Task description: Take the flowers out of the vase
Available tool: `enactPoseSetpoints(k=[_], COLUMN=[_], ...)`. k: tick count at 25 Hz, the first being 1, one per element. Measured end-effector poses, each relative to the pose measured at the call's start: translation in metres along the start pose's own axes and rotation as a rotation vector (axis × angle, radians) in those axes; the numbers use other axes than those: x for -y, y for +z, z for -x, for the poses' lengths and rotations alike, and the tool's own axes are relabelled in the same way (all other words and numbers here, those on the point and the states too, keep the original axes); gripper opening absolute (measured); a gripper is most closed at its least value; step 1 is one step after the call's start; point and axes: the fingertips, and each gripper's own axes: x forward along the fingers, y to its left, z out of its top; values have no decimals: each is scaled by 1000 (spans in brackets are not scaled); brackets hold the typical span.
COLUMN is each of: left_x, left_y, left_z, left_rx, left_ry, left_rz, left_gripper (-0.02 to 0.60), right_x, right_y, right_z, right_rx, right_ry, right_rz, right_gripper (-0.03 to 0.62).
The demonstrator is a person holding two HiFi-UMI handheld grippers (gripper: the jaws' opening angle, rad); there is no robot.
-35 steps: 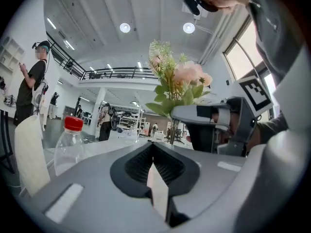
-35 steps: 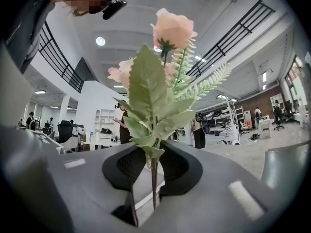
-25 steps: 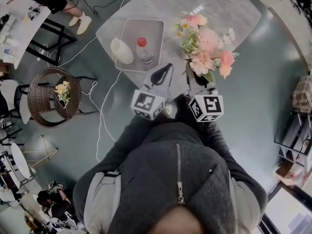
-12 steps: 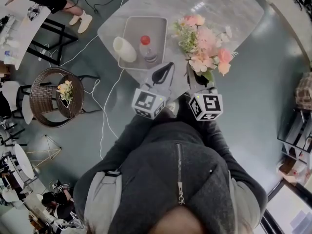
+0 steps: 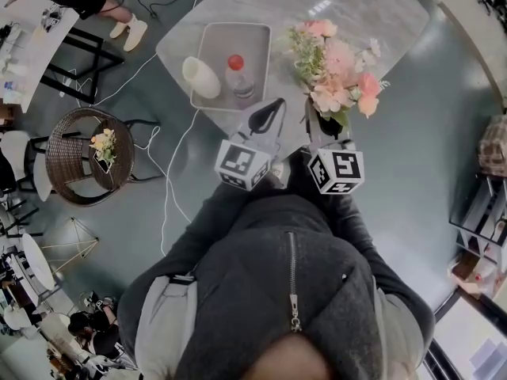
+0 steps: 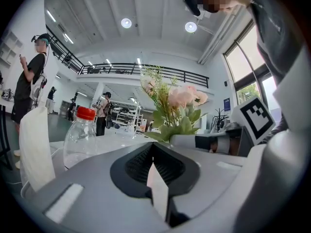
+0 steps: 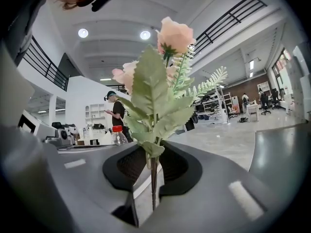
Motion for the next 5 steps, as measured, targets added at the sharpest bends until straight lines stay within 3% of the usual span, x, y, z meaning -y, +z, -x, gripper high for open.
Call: enactPoseSetpoints(k=[5], left_x=[-1], left_y=[-1], left_z=[1], left_rx=[2], left_ry=[-10], left_rz=[-7], left_gripper=[9], right_x=[-4], right_y=[0], right_z=[-1], right_rx=[11], right_ry=[1], right_rz=[0], right_gripper=[75])
